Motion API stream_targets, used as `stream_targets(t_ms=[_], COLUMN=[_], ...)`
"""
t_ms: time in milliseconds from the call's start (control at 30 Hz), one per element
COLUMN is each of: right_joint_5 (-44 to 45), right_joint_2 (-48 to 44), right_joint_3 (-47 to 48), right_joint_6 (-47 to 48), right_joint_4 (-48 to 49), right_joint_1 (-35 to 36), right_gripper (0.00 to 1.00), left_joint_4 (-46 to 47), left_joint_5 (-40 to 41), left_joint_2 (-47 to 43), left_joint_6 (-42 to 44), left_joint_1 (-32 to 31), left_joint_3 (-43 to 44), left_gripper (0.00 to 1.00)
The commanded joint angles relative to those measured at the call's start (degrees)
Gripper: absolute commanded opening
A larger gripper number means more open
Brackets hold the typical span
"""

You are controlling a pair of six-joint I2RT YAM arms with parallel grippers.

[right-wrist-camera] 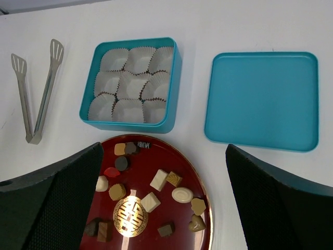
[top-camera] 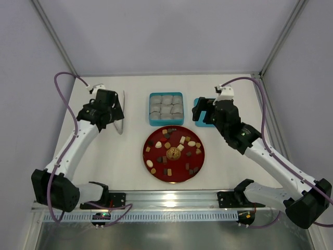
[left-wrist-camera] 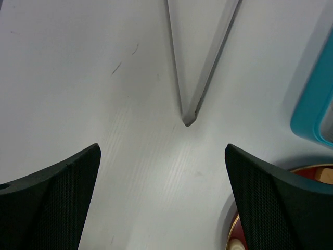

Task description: Pack the chocolate

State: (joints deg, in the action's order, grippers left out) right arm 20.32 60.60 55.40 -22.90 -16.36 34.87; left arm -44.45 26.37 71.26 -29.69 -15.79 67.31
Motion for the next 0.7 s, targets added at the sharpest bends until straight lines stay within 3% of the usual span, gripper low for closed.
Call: stream_targets(t_ms=[0, 300, 667], right_joint_5=[-2.03, -3.18, -2.83], right_joint_2=[-0.21, -0.74, -2.15], right_joint_3=[0.42, -0.99, -2.05], right_joint_6=[-0.75, -0.57, 0.04], right_joint_4=[1.68, 2.39, 1.86], right_joint_1=[0.11, 0.11, 0.11], right_gripper=[1.00, 1.00, 1.00], left_joint_4=[3.39, 9.90, 11.83], left_joint_5=[-0.52, -12.12, -12.92], left_joint_2=[5.79, 21.54, 33.49], left_joint_6=[0.94, 6.57, 9.39], left_joint_1=[2.95, 7.79, 8.50], left_joint_3=[1.95, 8.89, 12.23], left_gripper=[1.00, 1.00, 1.00])
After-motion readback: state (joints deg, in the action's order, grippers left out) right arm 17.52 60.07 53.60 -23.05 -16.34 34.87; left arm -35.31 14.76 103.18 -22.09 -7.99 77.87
